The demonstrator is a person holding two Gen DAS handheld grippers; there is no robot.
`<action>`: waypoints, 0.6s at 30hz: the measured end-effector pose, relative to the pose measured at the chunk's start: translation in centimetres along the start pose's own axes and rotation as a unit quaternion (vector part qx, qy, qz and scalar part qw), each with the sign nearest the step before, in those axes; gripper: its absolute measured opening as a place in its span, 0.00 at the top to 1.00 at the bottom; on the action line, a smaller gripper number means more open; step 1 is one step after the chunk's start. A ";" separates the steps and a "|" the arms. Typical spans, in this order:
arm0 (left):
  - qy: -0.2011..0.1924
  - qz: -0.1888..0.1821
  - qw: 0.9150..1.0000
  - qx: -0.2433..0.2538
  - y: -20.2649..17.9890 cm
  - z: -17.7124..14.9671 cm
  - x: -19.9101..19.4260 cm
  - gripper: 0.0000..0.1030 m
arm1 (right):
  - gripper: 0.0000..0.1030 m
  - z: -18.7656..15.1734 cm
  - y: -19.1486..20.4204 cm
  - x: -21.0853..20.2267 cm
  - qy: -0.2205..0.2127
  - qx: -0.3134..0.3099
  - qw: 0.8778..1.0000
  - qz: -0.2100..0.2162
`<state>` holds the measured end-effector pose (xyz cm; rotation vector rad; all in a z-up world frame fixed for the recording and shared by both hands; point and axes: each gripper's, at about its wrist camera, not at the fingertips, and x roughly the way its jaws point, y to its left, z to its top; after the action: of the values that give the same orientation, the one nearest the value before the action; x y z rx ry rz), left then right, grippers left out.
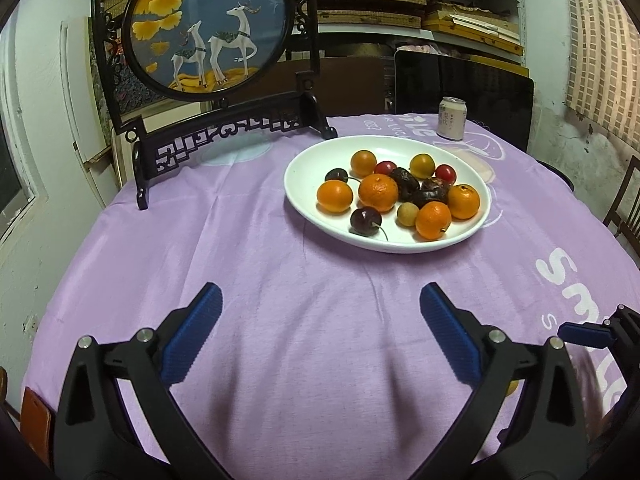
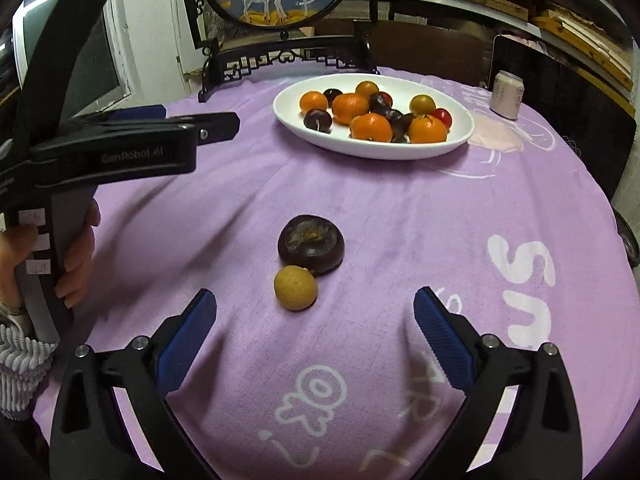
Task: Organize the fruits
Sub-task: 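Grasp a small yellow fruit with the right tool while the left tool grasps a brown fruit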
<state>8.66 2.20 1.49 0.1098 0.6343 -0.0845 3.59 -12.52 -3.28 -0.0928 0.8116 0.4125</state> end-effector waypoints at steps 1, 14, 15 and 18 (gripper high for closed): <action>0.000 0.000 1.000 0.000 0.0 0.0 0.0 0.02 | 0.11 0.0 0.0 0.0 0.000 0.002 1.000 -0.001; 0.001 0.007 1.000 0.025 -0.9 -0.2 0.1 0.02 | 0.61 -0.1 0.1 1.4 0.030 0.020 0.999 0.031; 0.001 0.007 1.000 0.026 -0.9 -0.2 0.1 0.02 | 0.62 0.0 0.1 1.4 0.028 0.023 0.999 0.032; 0.001 0.008 1.000 0.029 -1.1 -0.3 0.1 0.02 | 0.65 0.0 0.1 1.4 0.028 0.023 0.999 0.031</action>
<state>8.50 1.13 1.12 0.1715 0.6331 -0.0877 4.43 -11.94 -4.25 -0.0354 0.8800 0.4510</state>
